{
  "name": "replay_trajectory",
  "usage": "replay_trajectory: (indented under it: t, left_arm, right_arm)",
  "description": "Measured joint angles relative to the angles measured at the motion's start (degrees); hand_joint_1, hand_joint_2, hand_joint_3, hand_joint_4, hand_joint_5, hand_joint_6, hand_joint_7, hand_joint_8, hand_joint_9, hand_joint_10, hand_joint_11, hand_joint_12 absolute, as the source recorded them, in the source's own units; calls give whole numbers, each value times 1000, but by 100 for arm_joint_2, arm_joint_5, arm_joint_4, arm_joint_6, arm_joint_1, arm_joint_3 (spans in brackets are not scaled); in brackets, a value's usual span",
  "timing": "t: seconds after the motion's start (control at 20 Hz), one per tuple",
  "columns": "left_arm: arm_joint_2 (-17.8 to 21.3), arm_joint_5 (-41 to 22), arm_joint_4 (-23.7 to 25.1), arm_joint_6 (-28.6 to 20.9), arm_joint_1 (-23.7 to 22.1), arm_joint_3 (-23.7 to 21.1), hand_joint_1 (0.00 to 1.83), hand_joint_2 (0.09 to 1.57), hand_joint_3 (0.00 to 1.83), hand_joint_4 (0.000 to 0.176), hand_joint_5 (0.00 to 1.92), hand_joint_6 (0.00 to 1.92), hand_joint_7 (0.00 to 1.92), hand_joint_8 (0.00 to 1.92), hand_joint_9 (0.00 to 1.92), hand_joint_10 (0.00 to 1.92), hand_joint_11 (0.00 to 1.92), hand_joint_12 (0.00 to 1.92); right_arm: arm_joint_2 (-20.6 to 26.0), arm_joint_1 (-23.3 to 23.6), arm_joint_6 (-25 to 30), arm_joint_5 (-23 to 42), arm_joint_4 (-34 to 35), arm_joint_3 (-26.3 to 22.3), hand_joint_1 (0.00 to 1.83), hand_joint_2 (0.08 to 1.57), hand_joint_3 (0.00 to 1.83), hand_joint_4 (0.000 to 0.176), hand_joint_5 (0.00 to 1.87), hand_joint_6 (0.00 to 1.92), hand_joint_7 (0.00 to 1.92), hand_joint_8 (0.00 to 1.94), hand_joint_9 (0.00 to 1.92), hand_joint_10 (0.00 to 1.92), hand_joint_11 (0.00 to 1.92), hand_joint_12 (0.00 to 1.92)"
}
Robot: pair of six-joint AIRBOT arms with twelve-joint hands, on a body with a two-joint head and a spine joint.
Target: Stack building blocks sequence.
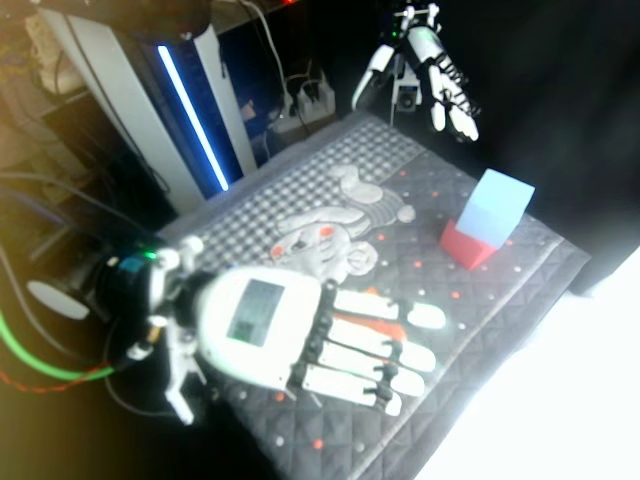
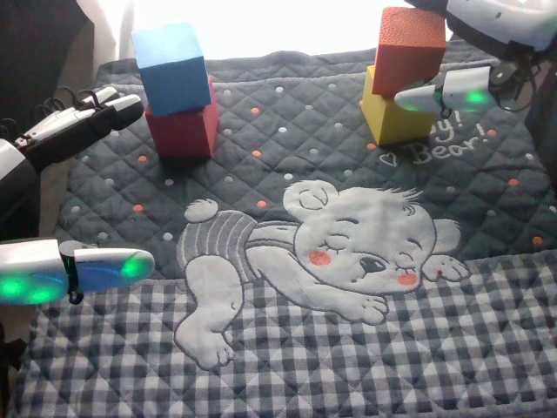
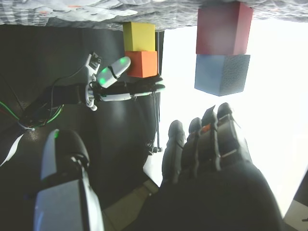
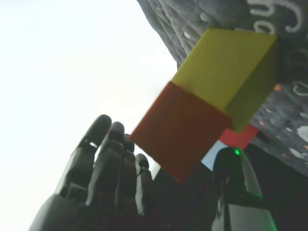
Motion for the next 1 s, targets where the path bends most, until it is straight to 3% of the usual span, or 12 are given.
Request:
replay_trajectory:
  t: [0.15,0.2,0.3,0.35,0.4,0.45,0.6,0.65,0.7,0.85,0.9,1.0]
  left_arm:
    - [-2,-2,0,0,0,0,774,903,5,11,182,1,19,4,0,0,0,0]
    - [-2,-2,0,0,0,2,775,904,5,8,178,0,18,3,0,0,0,0]
    - [-2,-15,-2,0,0,2,778,896,0,18,168,0,5,0,0,0,0,0]
    - [-2,-20,7,-2,0,15,788,890,0,37,159,0,0,0,0,0,0,0]
    - [0,-22,22,-2,0,66,770,873,0,66,142,0,0,0,0,0,0,0]
    - [20,-24,4,2,0,83,736,867,0,84,95,0,0,0,0,0,0,0]
    - [280,-417,-17,179,81,-157,706,830,0,94,78,1,0,0,0,0,0,0]
    - [321,-570,0,221,127,-208,652,825,0,68,15,0,0,0,0,0,0,0]
    - [343,-850,20,284,168,-278,658,821,0,66,2,0,0,0,0,0,0,0]
    - [334,-1311,-48,361,201,-356,500,939,32,84,0,0,0,0,0,0,15,7]
    - [315,-1427,-138,396,201,-369,516,1008,25,127,0,0,0,0,0,0,2,1]
    - [179,-1438,-330,332,236,-345,405,1119,17,168,0,0,0,0,0,0,0,0]
  right_arm:
    - [90,-66,0,247,-94,-184,741,948,1,176,0,0,0,0,0,0,0,125]
    - [168,-92,0,345,-120,-293,743,942,0,176,0,0,0,0,0,0,0,24]
    - [474,-212,0,728,-186,-656,705,933,0,176,0,0,0,0,0,0,0,0]
    - [621,-337,2,1001,-181,-820,744,916,0,116,0,0,0,0,0,0,0,0]
    - [890,-651,17,1532,-76,-1139,668,898,0,119,0,0,0,0,0,0,28,13]
    - [1178,-1121,149,2184,-28,-1458,677,892,0,149,0,0,0,0,0,0,5,2]
    - [1823,-2496,264,3687,461,-2275,729,934,8,175,0,0,0,0,0,0,0,0]
    - [1906,-2761,264,4000,575,-2387,800,964,17,176,0,0,0,0,0,0,0,0]
    - [2022,-3206,264,4518,809,-2564,845,944,5,176,0,0,0,0,0,0,0,0]
    - [2218,-4188,262,5344,1375,-2944,835,959,5,176,0,0,0,0,0,0,0,0]
    - [2275,-4562,262,5567,1604,-3080,818,1005,22,176,0,0,0,0,0,0,0,0]
    - [2258,-4826,260,5641,1867,-3167,863,963,0,176,0,0,0,0,0,0,0,0]
